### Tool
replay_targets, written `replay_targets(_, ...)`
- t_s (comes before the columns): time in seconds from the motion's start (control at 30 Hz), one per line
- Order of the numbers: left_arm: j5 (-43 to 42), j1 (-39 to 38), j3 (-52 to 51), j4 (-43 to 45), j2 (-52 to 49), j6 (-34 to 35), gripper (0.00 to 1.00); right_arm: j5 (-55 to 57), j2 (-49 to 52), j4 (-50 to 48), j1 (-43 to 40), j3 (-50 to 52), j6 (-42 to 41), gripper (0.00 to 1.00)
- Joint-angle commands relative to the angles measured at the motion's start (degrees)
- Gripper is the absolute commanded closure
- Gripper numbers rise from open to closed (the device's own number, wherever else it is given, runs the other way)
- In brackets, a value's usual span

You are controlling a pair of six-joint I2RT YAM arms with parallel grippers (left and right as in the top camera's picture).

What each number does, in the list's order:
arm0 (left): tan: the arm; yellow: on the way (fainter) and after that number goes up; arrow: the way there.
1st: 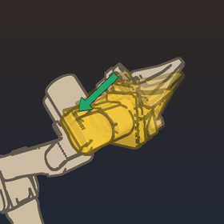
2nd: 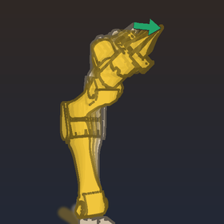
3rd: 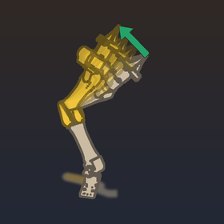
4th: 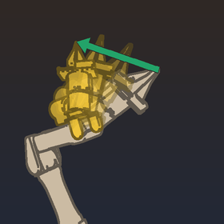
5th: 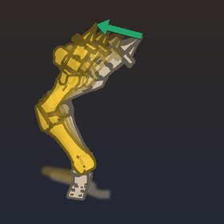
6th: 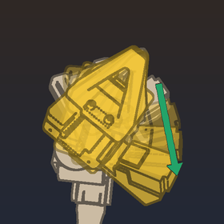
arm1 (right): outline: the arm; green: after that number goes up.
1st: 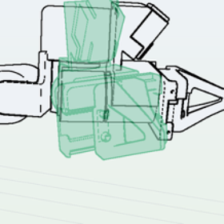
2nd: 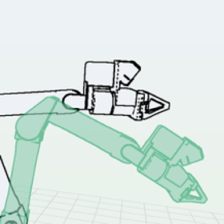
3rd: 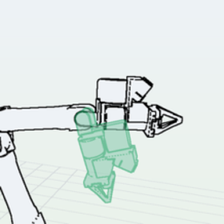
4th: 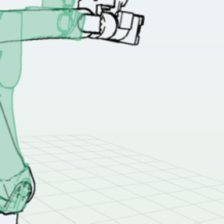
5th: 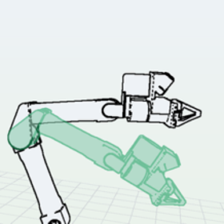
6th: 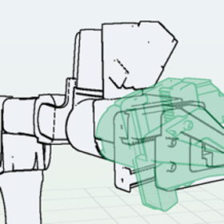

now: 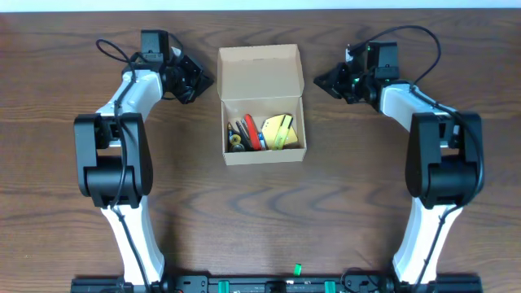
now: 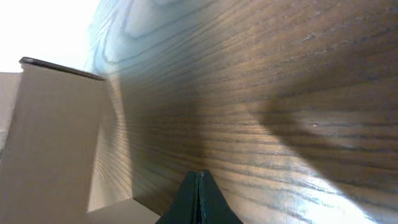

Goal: Pack container
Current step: 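Move both grippers to the box's left and right flaps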

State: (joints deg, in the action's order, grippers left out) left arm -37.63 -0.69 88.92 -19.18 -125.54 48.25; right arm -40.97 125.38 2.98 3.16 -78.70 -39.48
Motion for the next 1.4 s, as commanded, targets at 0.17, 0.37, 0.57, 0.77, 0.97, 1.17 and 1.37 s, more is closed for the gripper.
replay_targets(0.17,-1.05,-1.6,0.87,0.15,-2.49,0.68,0.94,-1.46,1.66,-1.88,2.82,-0.66,-2.29,0.99)
replay_targets(0.37,-2.21,-1.6,0.87,1.27,-3.04,0.68,0.94,-1.44,1.66,-2.38,3.45,-0.66,-2.93,0.99)
replay_targets(0.57,-6.01,-2.12,0.87,4.31,-3.06,1.99,0.94,-1.75,1.66,-3.96,4.74,-0.66,-3.1,0.99)
replay_targets(0.77,-10.12,-2.12,0.87,6.14,-3.06,2.56,0.94,-2.01,1.66,-5.46,6.32,-0.7,-3.74,0.99)
replay_targets(0.97,-13.07,-1.9,0.87,6.23,-3.06,1.38,0.94,-4.39,1.66,-8.61,6.47,-0.72,-3.5,0.99)
replay_targets(1.17,-16.15,-1.84,0.9,8.11,-3.04,-0.04,0.94,-6.08,1.64,-9.66,6.4,-0.85,-2.21,0.99)
replay_targets(1.37,-19.41,-1.18,0.94,11.34,-3.04,-0.09,0.95,-7.45,1.4,-9.68,6.36,-0.87,-0.87,0.99)
